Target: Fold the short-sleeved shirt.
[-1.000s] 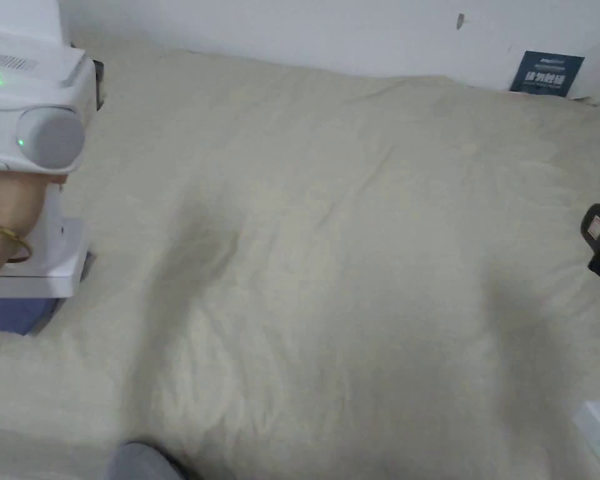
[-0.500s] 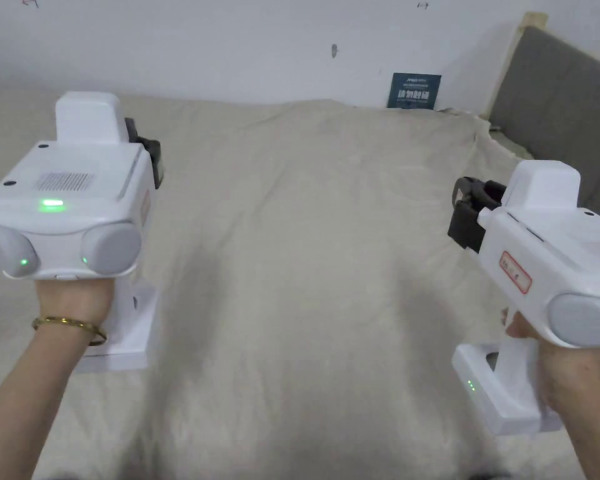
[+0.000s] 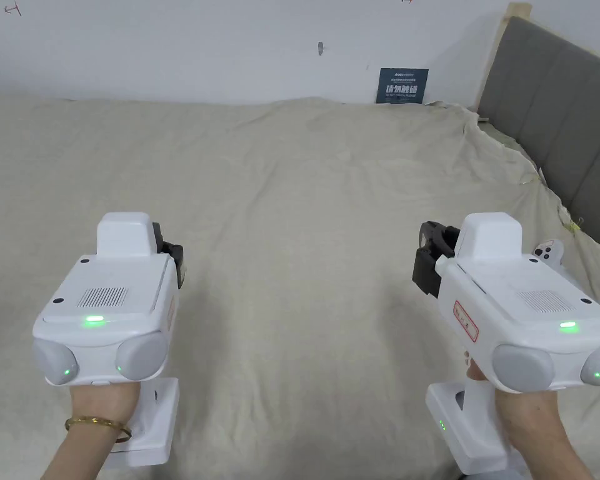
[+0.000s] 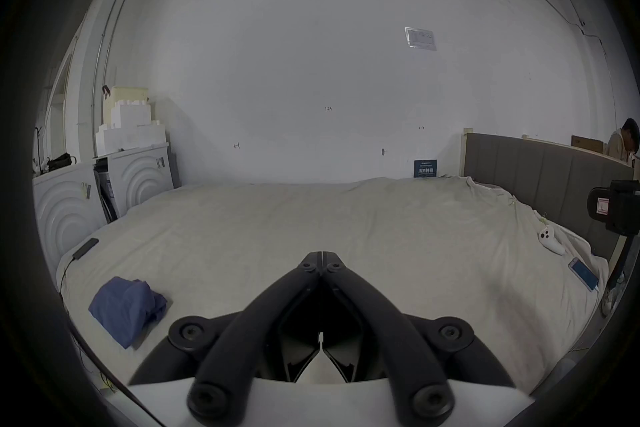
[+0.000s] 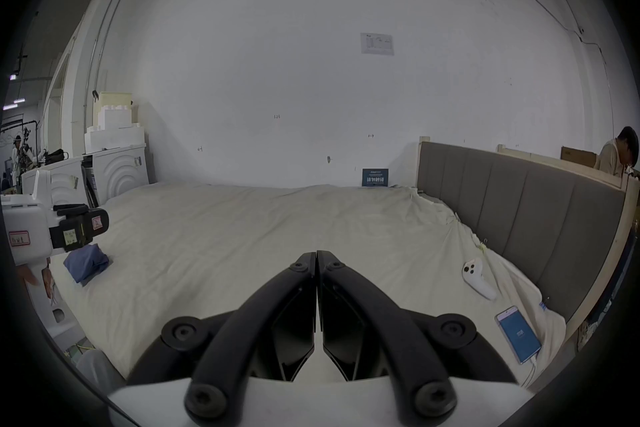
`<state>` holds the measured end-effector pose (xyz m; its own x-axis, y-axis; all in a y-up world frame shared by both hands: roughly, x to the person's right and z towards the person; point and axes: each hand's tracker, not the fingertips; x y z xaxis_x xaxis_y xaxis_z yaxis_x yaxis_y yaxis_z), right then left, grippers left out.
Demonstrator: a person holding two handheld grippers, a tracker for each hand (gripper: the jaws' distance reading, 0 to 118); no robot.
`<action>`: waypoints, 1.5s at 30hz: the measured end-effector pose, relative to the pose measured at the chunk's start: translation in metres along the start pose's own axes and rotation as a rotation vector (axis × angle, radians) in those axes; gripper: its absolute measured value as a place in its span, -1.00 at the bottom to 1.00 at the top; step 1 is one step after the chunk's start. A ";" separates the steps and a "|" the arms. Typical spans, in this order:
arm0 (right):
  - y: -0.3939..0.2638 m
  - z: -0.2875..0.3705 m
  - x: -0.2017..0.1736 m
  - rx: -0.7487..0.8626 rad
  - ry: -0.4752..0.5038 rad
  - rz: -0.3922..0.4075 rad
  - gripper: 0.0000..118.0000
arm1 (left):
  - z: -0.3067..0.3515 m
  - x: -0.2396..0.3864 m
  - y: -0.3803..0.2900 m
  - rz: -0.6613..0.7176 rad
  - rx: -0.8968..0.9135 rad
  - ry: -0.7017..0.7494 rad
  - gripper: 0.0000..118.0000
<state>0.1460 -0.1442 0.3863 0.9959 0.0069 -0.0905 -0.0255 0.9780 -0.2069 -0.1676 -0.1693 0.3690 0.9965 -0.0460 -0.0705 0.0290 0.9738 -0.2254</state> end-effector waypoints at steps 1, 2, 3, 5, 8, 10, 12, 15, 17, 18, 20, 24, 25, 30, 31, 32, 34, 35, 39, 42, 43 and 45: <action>-0.003 -0.001 -0.001 -0.009 -0.004 0.003 -1.00 | 0.001 0.001 -0.001 -0.002 -0.004 0.000 -1.00; -0.006 -0.001 -0.001 -0.015 -0.006 0.004 -1.00 | 0.002 0.000 -0.003 -0.004 -0.008 -0.002 -1.00; -0.008 -0.001 -0.001 -0.020 -0.007 0.001 -1.00 | 0.002 0.000 -0.004 -0.005 -0.009 -0.003 -1.00; -0.012 0.000 -0.001 -0.030 -0.006 -0.008 -1.00 | 0.003 -0.001 -0.007 -0.003 -0.013 0.003 -1.00; -0.015 0.001 -0.002 -0.040 -0.005 -0.011 -1.00 | 0.004 -0.004 -0.010 0.012 -0.019 0.007 -1.00; -0.017 0.000 -0.004 -0.048 0.000 -0.005 -1.00 | 0.005 -0.004 -0.012 0.011 -0.026 0.007 -1.00; -0.018 -0.001 -0.006 -0.055 -0.002 0.000 -1.00 | 0.006 -0.004 -0.013 0.010 -0.035 0.006 -1.00; -0.019 0.000 -0.006 -0.055 0.004 -0.010 -1.00 | 0.007 -0.005 -0.016 0.013 -0.045 0.007 -1.00; -0.018 0.000 -0.008 -0.054 0.005 -0.006 -1.00 | 0.008 -0.005 -0.017 0.014 -0.049 0.005 -1.00; -0.018 0.000 -0.008 -0.055 0.008 -0.004 -1.00 | 0.009 -0.005 -0.017 0.014 -0.050 0.003 -1.00; -0.018 0.001 -0.009 -0.052 0.010 0.000 -1.00 | 0.009 -0.004 -0.017 0.009 -0.049 0.007 -1.00; -0.017 0.002 -0.009 -0.052 0.012 -0.003 -1.00 | 0.009 -0.003 -0.017 0.016 -0.052 0.005 -1.00; -0.017 0.002 -0.009 -0.054 0.012 -0.003 -1.00 | 0.009 -0.003 -0.017 0.016 -0.052 0.002 -1.00; -0.017 0.003 -0.011 -0.055 0.015 0.004 -1.00 | 0.010 -0.002 -0.018 0.020 -0.052 0.000 -1.00; -0.017 0.003 -0.011 -0.054 0.014 0.004 -1.00 | 0.010 -0.002 -0.019 0.022 -0.050 -0.001 -1.00; -0.017 0.004 -0.012 -0.052 0.012 0.004 -1.00 | 0.011 -0.002 -0.019 0.024 -0.048 -0.001 -1.00; -0.016 0.004 -0.012 -0.051 0.013 -0.001 -1.00 | 0.011 -0.002 -0.018 0.027 -0.044 -0.003 -0.92; -0.016 0.004 -0.011 -0.049 0.009 -0.006 -1.00 | 0.011 -0.002 -0.018 0.028 -0.040 0.001 -0.74; -0.012 0.004 -0.009 -0.044 -0.010 -0.036 -0.49 | 0.011 -0.004 -0.015 0.032 -0.039 -0.003 0.39; -0.011 0.004 -0.007 -0.050 -0.004 -0.050 0.54 | 0.013 -0.003 -0.016 0.012 -0.029 0.006 0.67; -0.010 0.004 -0.008 -0.050 -0.004 -0.047 0.68 | 0.013 -0.002 -0.015 0.007 -0.026 0.008 0.71; -0.009 0.006 -0.010 -0.048 -0.016 -0.026 0.82 | 0.014 -0.002 -0.015 0.006 -0.020 0.017 0.87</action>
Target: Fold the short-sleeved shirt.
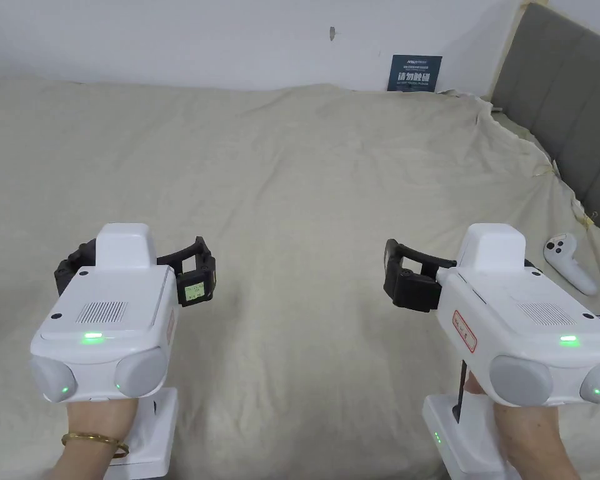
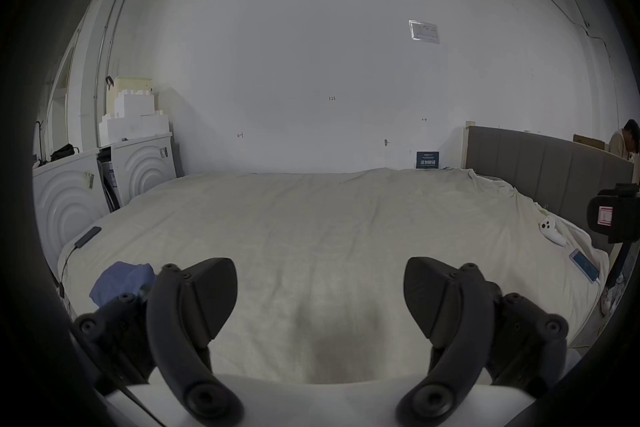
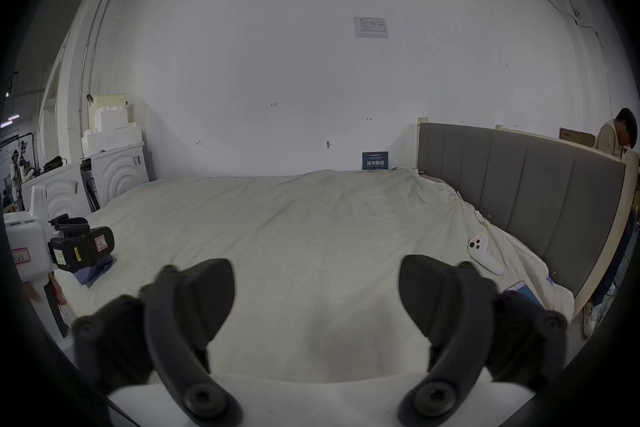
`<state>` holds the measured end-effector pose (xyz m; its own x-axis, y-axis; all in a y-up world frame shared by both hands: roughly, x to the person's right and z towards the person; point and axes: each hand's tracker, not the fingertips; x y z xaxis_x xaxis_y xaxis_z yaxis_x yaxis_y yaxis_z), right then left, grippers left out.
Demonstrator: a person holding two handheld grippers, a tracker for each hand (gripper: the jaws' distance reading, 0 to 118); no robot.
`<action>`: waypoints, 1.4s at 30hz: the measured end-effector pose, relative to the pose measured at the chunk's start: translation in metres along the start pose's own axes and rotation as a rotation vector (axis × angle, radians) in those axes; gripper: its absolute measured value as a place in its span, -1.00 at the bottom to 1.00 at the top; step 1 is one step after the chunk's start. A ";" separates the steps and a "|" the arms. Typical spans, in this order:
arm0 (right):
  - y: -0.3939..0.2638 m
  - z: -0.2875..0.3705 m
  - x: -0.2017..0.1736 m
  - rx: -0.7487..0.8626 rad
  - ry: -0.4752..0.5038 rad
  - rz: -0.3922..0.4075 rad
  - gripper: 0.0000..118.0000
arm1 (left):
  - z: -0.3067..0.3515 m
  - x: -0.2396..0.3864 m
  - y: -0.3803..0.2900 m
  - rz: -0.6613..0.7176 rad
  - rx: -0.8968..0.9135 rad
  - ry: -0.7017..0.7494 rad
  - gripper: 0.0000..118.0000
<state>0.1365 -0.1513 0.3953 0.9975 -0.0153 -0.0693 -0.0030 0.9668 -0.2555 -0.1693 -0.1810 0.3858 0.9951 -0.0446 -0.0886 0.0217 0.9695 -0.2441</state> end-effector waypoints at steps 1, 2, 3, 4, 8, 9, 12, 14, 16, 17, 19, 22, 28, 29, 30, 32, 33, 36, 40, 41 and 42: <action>0.000 0.000 -0.001 -0.002 -0.003 0.010 0.87 | 0.000 0.000 0.000 0.002 -0.001 0.003 0.96; 0.000 -0.001 -0.002 -0.001 -0.002 0.014 0.95 | 0.000 0.000 0.001 0.006 -0.002 0.005 1.00; 0.001 -0.001 -0.002 -0.002 0.003 0.016 0.99 | 0.000 -0.001 0.001 0.011 0.001 0.007 1.00; 0.001 -0.001 -0.002 -0.002 0.005 0.017 1.00 | 0.000 -0.001 0.001 0.013 0.008 0.007 1.00; 0.001 0.000 -0.004 0.002 0.013 0.020 1.00 | 0.001 -0.002 0.003 0.011 0.009 0.007 1.00; 0.001 0.000 -0.004 0.004 0.011 0.025 1.00 | 0.001 -0.002 0.003 0.010 0.008 0.008 1.00; 0.002 0.000 -0.005 0.006 0.017 0.021 1.00 | 0.002 -0.002 0.003 0.013 0.008 0.005 1.00; 0.002 0.000 -0.005 0.010 0.018 0.019 1.00 | 0.002 -0.002 0.003 0.010 0.007 0.005 1.00; 0.003 0.000 -0.007 0.008 0.019 0.026 1.00 | 0.001 -0.002 0.003 0.009 0.003 0.002 1.00; 0.003 -0.001 -0.007 0.007 0.019 0.031 1.00 | 0.001 -0.002 0.003 0.010 0.004 0.003 1.00; 0.003 -0.001 -0.007 0.009 0.020 0.032 1.00 | 0.001 -0.002 0.003 0.011 0.003 0.002 1.00; 0.003 -0.001 -0.008 0.011 0.022 0.029 1.00 | 0.002 -0.001 0.004 0.004 0.008 -0.001 1.00; 0.001 -0.002 -0.008 0.010 0.025 0.025 1.00 | 0.002 0.000 0.005 0.001 0.010 -0.005 1.00; 0.001 -0.002 -0.008 0.009 0.026 0.025 1.00 | 0.001 0.000 0.005 0.002 0.008 -0.007 1.00; 0.001 -0.002 -0.009 0.004 0.027 0.027 1.00 | 0.001 0.000 0.005 0.001 0.007 -0.009 1.00; 0.000 -0.002 -0.010 0.002 0.026 0.037 1.00 | 0.001 0.000 0.005 0.000 0.003 -0.012 1.00; 0.000 -0.002 -0.010 0.002 0.025 0.040 1.00 | 0.001 0.000 0.005 -0.001 0.003 -0.013 1.00; -0.001 -0.002 -0.009 0.001 0.027 0.036 1.00 | 0.001 0.000 0.005 -0.002 0.005 -0.012 1.00; -0.001 -0.002 -0.009 0.002 0.025 0.033 1.00 | 0.001 0.000 0.005 -0.006 0.005 -0.011 1.00; -0.001 -0.001 -0.008 0.003 0.026 0.032 1.00 | 0.001 -0.001 0.005 -0.005 0.003 -0.012 1.00; -0.001 -0.001 -0.008 0.004 0.026 0.031 1.00 | 0.001 -0.001 0.004 -0.004 0.000 -0.014 1.00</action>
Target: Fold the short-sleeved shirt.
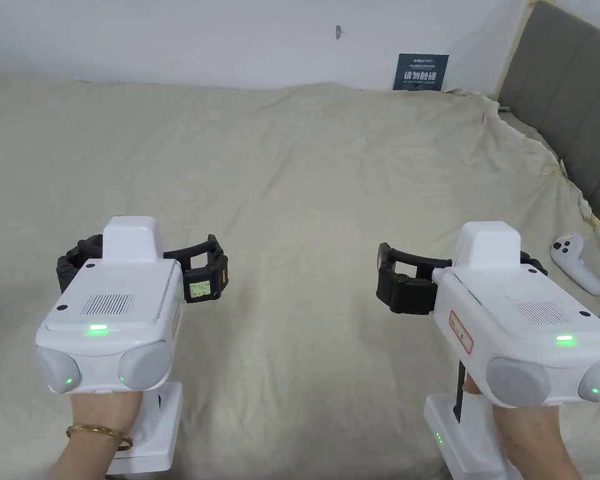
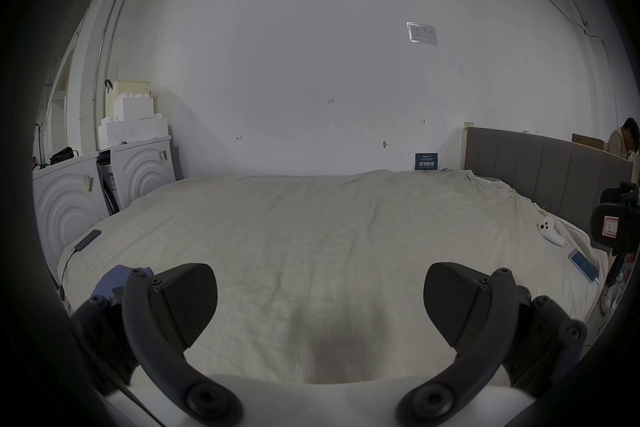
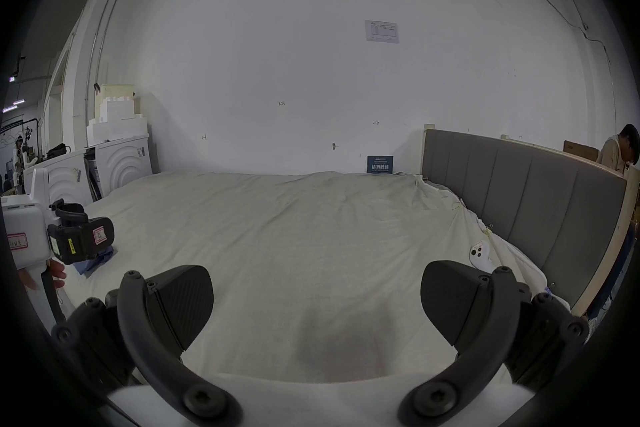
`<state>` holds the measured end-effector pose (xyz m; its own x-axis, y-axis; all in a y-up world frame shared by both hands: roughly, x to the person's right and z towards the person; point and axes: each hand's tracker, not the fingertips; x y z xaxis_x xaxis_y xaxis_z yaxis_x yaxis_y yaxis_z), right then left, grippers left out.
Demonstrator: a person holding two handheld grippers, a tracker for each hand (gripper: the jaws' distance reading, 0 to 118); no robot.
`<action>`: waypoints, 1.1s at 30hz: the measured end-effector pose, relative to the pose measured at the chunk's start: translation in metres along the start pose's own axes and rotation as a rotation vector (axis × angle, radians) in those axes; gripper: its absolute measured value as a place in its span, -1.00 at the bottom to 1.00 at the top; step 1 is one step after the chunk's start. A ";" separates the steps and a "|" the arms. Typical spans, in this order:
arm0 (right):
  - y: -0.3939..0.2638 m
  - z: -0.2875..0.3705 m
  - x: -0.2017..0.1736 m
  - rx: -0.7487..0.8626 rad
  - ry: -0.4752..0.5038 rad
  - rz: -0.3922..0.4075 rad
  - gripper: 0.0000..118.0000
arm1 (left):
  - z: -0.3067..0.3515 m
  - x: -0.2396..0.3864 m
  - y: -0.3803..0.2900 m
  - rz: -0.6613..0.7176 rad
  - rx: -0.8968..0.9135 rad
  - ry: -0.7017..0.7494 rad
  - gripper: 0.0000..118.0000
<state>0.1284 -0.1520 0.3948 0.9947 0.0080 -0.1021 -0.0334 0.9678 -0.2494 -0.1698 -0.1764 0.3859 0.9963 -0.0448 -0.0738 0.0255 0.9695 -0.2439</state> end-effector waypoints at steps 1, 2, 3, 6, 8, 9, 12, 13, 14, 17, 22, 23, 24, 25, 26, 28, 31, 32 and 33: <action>0.000 0.000 0.000 -0.001 0.004 0.000 1.00 | 0.000 0.000 0.000 0.002 -0.002 0.000 1.00; 0.000 0.000 0.000 -0.002 0.006 0.002 1.00 | 0.000 0.000 0.000 0.002 -0.002 0.000 1.00; 0.000 0.000 0.000 -0.002 0.005 0.004 1.00 | 0.000 0.000 -0.001 0.001 -0.002 -0.001 1.00; 0.001 0.001 0.001 0.003 0.003 0.009 1.00 | 0.001 0.001 -0.001 -0.006 -0.001 -0.002 1.00; 0.001 0.002 0.001 0.004 0.005 0.009 1.00 | 0.001 0.002 -0.001 -0.008 -0.001 -0.006 1.00; 0.001 0.002 0.001 0.004 0.004 0.009 1.00 | 0.001 0.002 -0.001 -0.007 -0.002 -0.009 1.00; 0.001 0.002 0.001 0.004 0.005 0.011 1.00 | 0.001 0.002 -0.001 -0.008 -0.001 -0.011 1.00; 0.000 0.002 0.001 0.004 0.007 0.012 1.00 | 0.001 0.003 -0.001 -0.009 -0.001 -0.010 1.00; 0.001 0.002 0.001 0.004 0.008 0.013 1.00 | 0.001 0.003 -0.001 -0.010 -0.001 -0.010 1.00; 0.001 0.002 0.001 0.007 0.008 0.013 1.00 | 0.002 0.003 0.000 -0.013 0.001 -0.009 1.00; 0.002 0.001 0.002 0.009 0.009 0.010 1.00 | 0.001 0.002 0.000 -0.012 0.004 -0.006 1.00; 0.002 0.002 0.003 0.008 0.013 0.007 1.00 | 0.001 0.002 0.000 -0.013 0.005 -0.005 1.00; 0.002 0.002 0.003 0.009 0.015 0.008 1.00 | 0.001 0.002 0.000 -0.013 0.005 -0.005 1.00; 0.002 0.002 0.002 0.010 0.014 0.010 1.00 | 0.001 0.002 0.000 -0.012 0.005 -0.007 1.00; 0.002 0.002 0.002 0.011 0.013 0.012 1.00 | 0.001 0.002 0.000 -0.013 0.006 -0.007 1.00; 0.002 0.002 0.002 0.013 0.014 0.015 1.00 | 0.001 0.002 0.001 -0.013 0.009 -0.005 1.00; 0.003 0.002 0.002 0.013 0.016 0.011 1.00 | 0.001 0.002 0.001 -0.012 0.009 -0.008 1.00; 0.003 0.002 0.002 0.013 0.017 0.011 1.00 | 0.001 0.002 0.001 -0.013 0.007 -0.008 1.00; 0.003 0.002 0.002 0.014 0.016 0.011 1.00 | 0.001 0.002 0.001 -0.011 0.006 -0.009 1.00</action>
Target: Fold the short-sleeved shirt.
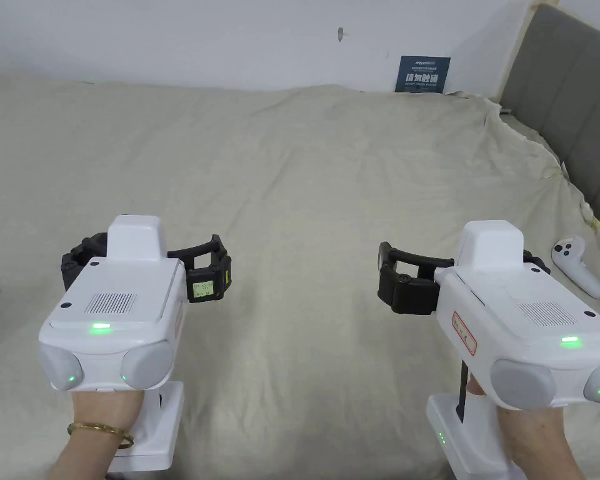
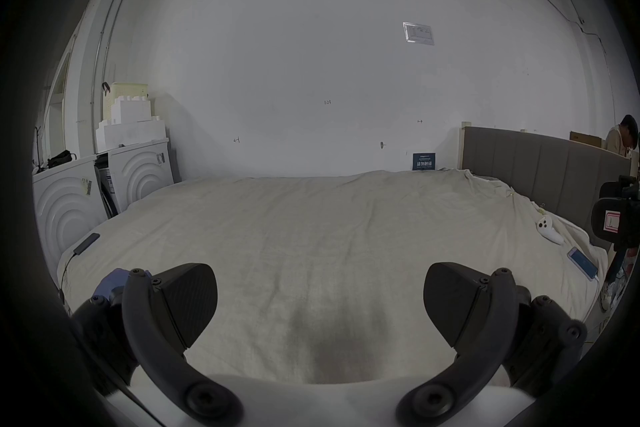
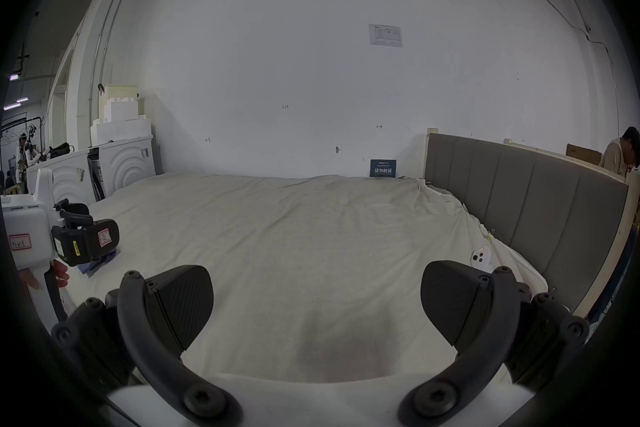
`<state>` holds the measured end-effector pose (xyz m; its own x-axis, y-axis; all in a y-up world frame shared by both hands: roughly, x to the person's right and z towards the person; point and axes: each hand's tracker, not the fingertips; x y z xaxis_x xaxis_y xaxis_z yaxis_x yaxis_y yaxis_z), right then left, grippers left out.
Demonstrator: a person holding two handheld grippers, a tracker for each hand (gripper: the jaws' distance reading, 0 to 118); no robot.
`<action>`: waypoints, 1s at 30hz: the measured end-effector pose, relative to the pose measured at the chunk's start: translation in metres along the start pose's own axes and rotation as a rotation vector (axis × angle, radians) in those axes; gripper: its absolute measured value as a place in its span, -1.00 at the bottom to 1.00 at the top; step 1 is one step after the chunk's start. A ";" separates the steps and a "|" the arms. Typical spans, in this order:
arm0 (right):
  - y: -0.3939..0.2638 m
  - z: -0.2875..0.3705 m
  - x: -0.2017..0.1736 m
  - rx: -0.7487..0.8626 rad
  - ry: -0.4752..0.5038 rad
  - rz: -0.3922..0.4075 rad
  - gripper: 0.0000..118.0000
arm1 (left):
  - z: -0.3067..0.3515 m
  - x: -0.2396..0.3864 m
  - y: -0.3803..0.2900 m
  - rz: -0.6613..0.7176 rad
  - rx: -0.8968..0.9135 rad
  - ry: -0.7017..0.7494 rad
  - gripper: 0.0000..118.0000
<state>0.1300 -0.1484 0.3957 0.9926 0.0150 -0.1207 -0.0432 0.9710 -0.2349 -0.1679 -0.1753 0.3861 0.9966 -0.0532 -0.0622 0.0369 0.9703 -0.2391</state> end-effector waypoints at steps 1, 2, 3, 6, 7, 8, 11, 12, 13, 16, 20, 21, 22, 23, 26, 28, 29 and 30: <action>0.000 0.000 0.000 0.000 -0.002 0.002 1.00 | 0.000 0.000 0.000 0.001 0.000 -0.002 1.00; 0.000 0.000 0.000 -0.001 -0.001 0.003 1.00 | 0.000 0.000 0.000 0.002 0.001 -0.002 1.00; 0.000 0.000 0.000 -0.003 0.000 0.004 1.00 | 0.000 0.000 0.000 0.002 0.001 -0.002 1.00; 0.000 0.000 -0.001 -0.003 0.001 0.006 1.00 | 0.000 0.001 0.000 0.000 0.002 -0.005 1.00; 0.000 0.001 0.000 -0.003 0.002 0.007 1.00 | 0.001 0.001 0.000 -0.002 0.004 -0.005 1.00; 0.001 0.001 0.000 -0.003 0.002 0.007 1.00 | 0.001 0.001 0.000 -0.003 0.004 -0.005 1.00; 0.001 0.001 0.000 -0.002 0.003 0.005 1.00 | 0.001 0.002 0.001 0.000 0.004 -0.008 1.00; 0.002 0.001 0.000 -0.002 0.003 0.005 1.00 | 0.001 0.002 0.001 -0.001 0.005 -0.009 1.00; 0.002 0.001 0.000 -0.001 0.004 0.006 1.00 | 0.001 0.002 0.002 -0.003 0.005 -0.011 1.00; 0.004 0.000 -0.001 -0.006 0.004 0.003 1.00 | 0.002 0.002 0.003 -0.002 0.009 -0.012 1.00; 0.007 -0.001 -0.001 -0.023 -0.020 -0.007 1.00 | 0.002 0.003 0.003 0.000 0.010 -0.013 1.00; 0.008 -0.002 -0.001 -0.030 -0.024 -0.010 1.00 | 0.002 0.003 0.002 0.000 0.008 -0.015 1.00; 0.009 -0.003 0.000 -0.038 -0.026 -0.015 1.00 | 0.001 0.003 0.002 -0.001 0.005 -0.015 1.00; 0.012 -0.005 0.000 -0.077 -0.034 -0.027 1.00 | 0.002 0.003 0.002 -0.001 0.004 -0.016 1.00; 0.023 -0.019 0.002 -0.332 -0.076 -0.074 1.00 | 0.003 0.004 0.002 0.007 -0.014 -0.016 1.00; 0.024 -0.027 0.005 -0.476 -0.066 -0.101 0.99 | 0.005 0.006 -0.001 0.017 -0.032 -0.014 1.00; 0.022 -0.027 0.006 -0.525 -0.029 -0.118 0.97 | 0.006 0.007 -0.004 0.029 -0.056 -0.011 1.00; 0.021 -0.028 0.006 -0.561 -0.008 -0.141 0.97 | 0.008 0.008 -0.008 0.042 -0.074 -0.014 1.00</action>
<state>0.1323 -0.1351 0.3631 0.9939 -0.1009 -0.0442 0.0378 0.6892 -0.7236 -0.1597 -0.1815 0.3950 0.9981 -0.0095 -0.0606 -0.0096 0.9513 -0.3080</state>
